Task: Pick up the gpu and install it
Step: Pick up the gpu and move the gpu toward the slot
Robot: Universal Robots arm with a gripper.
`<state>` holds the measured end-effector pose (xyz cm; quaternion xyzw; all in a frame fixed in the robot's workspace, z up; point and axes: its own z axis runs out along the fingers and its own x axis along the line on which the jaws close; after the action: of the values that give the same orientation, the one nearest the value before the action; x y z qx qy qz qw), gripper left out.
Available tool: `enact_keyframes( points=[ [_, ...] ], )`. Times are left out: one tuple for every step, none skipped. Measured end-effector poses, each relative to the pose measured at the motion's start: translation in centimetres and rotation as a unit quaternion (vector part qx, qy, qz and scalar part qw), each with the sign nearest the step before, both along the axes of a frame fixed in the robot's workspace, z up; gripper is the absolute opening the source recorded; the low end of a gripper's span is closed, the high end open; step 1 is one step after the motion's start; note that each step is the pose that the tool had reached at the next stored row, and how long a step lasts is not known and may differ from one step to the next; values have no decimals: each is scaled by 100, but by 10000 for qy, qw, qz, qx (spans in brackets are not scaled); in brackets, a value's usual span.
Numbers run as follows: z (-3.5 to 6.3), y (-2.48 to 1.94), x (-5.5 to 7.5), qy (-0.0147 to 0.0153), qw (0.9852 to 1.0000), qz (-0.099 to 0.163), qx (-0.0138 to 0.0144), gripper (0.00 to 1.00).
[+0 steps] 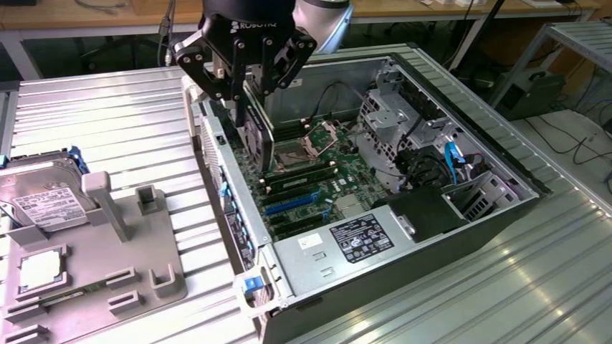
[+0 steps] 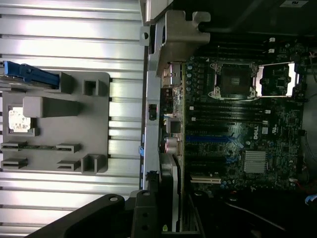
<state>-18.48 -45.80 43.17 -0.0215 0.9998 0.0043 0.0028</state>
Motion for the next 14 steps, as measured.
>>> enact_keyframes(
  points=[
    [0, 0, 9, 0, 10000, 0, 0, 28],
    [0, 0, 19, 0, 10000, 0, 0, 28],
    [0, 0, 27, 0, 10000, 0, 0, 28],
    [0, 0, 36, 0, 10000, 0, 0, 28],
    [0, 0, 45, 0, 10000, 0, 0, 28],
    [0, 0, 55, 0, 10000, 0, 0, 28],
    [0, 0, 63, 0, 10000, 0, 0, 28],
    [0, 0, 73, 0, 10000, 0, 0, 28],
    [0, 0, 81, 0, 10000, 0, 0, 28],
    [0, 0, 91, 0, 10000, 0, 0, 28],
    [0, 0, 100, 0, 10000, 0, 0, 28],
    [0, 0, 111, 0, 10000, 0, 0, 28],
    [0, 0, 120, 0, 10000, 0, 0, 28],
    [0, 0, 137, 0, 10000, 0, 1, 28]
  ],
)
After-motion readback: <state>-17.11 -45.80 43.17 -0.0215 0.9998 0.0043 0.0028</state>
